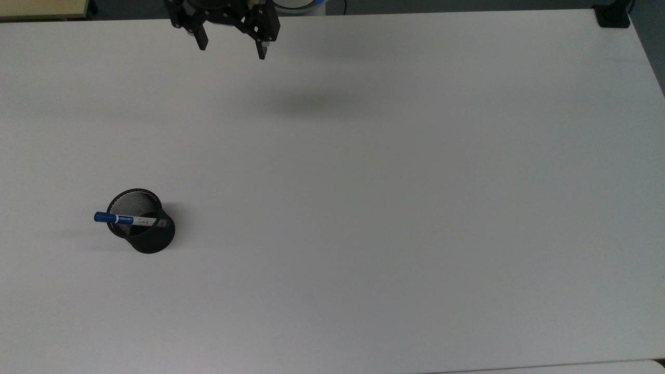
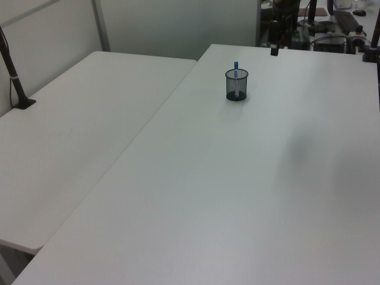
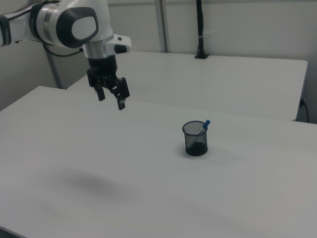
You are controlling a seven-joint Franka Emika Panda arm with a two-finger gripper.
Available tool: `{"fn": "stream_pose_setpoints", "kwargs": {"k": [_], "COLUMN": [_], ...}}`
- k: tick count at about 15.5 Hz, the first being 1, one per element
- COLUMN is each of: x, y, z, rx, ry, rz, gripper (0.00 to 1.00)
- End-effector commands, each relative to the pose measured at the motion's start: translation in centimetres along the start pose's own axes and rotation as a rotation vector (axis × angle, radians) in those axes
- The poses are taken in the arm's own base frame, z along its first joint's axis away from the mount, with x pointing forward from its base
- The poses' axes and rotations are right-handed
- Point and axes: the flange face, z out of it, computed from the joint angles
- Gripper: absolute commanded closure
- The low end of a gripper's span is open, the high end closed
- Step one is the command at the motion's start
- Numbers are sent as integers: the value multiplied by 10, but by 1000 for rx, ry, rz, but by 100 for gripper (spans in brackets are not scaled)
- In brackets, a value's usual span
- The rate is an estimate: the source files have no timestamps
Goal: Remove the marker
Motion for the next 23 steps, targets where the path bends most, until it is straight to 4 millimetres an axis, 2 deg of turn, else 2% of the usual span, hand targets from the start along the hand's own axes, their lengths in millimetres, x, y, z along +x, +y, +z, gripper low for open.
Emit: {"fn": "stream_pose_setpoints", "kwargs": {"k": [1, 13, 19, 23], "x": [22, 22, 27, 35], "y": [33, 32, 29, 44], "z": [19, 19, 26, 19], "rx": [0, 0, -31, -26], "ry": [12, 10, 15, 89], "rz": [31, 34, 11, 50], "gripper": [0, 0, 0, 0]}}
